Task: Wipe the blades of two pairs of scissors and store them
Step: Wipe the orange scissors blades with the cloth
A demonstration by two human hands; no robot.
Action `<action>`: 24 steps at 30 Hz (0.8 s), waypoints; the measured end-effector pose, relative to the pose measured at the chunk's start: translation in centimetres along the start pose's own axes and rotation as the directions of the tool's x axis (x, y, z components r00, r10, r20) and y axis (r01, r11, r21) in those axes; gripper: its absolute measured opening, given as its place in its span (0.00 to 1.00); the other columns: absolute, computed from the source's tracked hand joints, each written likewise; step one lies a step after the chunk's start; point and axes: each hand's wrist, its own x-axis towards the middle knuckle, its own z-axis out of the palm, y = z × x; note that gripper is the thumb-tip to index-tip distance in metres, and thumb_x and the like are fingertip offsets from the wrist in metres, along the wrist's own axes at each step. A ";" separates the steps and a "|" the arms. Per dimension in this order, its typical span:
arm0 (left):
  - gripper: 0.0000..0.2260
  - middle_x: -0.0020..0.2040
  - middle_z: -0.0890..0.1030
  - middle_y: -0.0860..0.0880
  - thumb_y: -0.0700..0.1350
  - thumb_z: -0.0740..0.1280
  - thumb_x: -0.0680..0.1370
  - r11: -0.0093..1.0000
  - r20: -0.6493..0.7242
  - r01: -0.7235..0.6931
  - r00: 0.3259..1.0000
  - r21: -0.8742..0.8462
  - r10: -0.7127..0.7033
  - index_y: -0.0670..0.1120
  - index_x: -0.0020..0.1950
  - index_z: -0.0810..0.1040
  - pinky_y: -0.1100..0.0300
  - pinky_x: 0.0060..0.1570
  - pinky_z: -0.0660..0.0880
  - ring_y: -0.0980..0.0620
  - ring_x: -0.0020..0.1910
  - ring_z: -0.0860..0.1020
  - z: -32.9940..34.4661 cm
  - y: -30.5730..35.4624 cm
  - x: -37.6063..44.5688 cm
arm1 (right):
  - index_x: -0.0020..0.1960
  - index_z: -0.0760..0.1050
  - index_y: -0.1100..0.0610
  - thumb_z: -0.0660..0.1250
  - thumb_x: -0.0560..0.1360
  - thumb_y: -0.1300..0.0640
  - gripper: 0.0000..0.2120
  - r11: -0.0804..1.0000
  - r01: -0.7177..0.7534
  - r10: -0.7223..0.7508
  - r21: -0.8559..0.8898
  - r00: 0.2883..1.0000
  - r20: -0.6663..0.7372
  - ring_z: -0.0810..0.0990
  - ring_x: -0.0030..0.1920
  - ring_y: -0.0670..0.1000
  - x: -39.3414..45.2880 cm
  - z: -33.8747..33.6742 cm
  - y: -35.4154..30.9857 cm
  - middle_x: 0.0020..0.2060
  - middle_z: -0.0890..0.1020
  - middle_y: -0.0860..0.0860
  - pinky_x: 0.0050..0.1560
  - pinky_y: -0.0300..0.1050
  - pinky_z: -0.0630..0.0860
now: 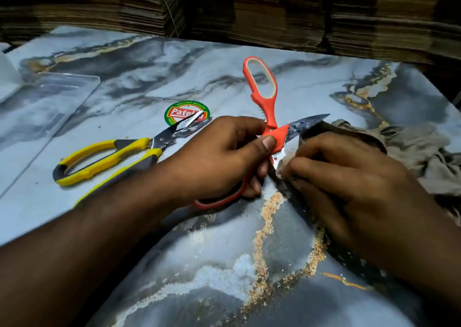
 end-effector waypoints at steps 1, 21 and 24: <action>0.11 0.33 0.77 0.46 0.41 0.60 0.87 1.000 -0.003 0.005 1.000 -0.010 -0.005 0.34 0.53 0.76 0.57 0.30 0.77 0.45 0.27 0.78 0.0 0.0 0.0 | 0.54 0.85 0.60 0.69 0.81 0.61 0.07 0.999 0.010 -0.010 -0.031 1.000 0.003 0.81 0.47 0.61 -0.4 0.0 -0.3 0.49 0.82 0.57 0.47 0.57 0.78; 0.11 0.31 0.77 0.47 0.42 0.61 0.87 0.999 -0.011 0.049 0.999 0.000 -0.049 0.42 0.47 0.78 0.58 0.29 0.76 0.47 0.28 0.76 0.7 0.3 -0.5 | 0.56 0.86 0.64 0.67 0.79 0.66 0.10 0.986 0.117 -0.112 -0.120 0.993 0.043 0.83 0.47 0.61 -1.1 0.2 -1.6 0.52 0.85 0.59 0.49 0.53 0.80; 0.11 0.31 0.76 0.48 0.42 0.61 0.87 0.999 -0.019 0.050 0.999 0.018 -0.049 0.41 0.48 0.78 0.58 0.28 0.75 0.49 0.28 0.76 0.7 0.4 -0.4 | 0.56 0.86 0.64 0.67 0.79 0.66 0.11 0.986 0.126 -0.123 -0.112 0.992 0.034 0.83 0.48 0.62 -1.0 -0.1 -1.3 0.52 0.86 0.58 0.49 0.53 0.80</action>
